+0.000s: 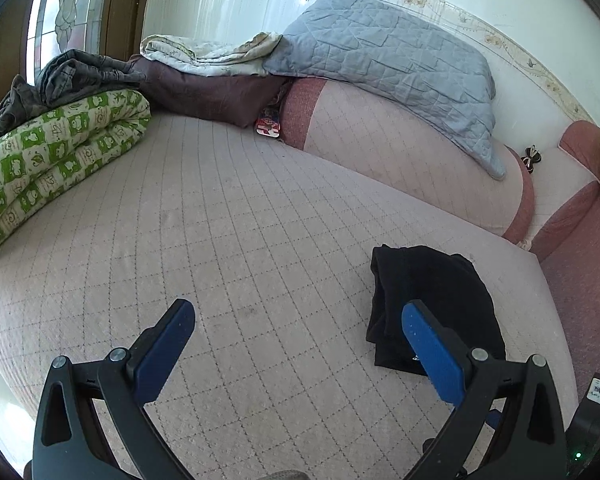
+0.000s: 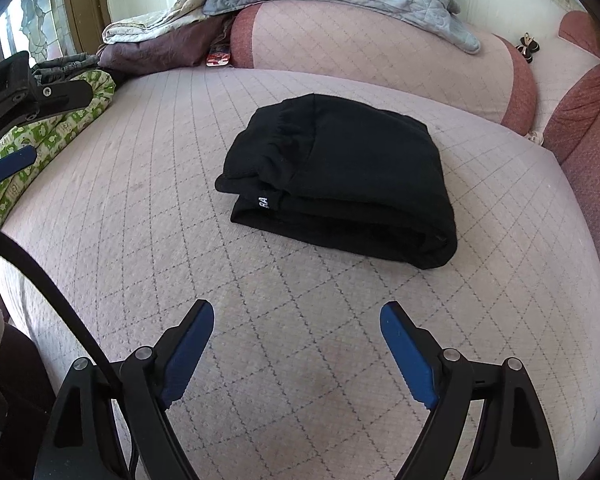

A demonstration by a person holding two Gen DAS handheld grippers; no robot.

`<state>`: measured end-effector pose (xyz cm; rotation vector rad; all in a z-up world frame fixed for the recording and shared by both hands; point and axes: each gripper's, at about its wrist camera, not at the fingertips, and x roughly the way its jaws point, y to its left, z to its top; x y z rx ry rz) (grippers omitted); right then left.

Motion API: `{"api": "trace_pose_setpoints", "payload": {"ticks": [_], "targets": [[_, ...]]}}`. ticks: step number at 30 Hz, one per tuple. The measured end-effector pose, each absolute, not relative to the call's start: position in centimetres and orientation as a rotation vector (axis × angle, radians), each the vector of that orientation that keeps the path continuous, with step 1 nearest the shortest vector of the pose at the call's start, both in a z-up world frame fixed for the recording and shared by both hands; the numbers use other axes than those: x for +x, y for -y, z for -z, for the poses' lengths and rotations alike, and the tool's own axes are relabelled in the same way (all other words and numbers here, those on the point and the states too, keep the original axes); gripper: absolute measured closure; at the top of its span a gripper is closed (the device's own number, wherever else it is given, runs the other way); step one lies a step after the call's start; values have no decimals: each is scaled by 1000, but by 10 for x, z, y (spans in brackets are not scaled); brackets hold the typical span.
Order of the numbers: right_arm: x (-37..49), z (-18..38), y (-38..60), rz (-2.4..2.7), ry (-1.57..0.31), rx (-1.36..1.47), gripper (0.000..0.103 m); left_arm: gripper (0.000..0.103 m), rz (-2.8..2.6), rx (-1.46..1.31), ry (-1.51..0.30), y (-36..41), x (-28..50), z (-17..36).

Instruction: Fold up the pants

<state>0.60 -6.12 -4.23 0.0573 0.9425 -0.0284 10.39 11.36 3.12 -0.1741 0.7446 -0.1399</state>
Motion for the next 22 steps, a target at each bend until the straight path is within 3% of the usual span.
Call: {"api": "trace_pose_setpoints", "payload": {"ticks": [22], "targets": [[27, 74, 79, 44, -985, 113, 11, 0, 144, -125, -851, -96, 122, -1]]}}
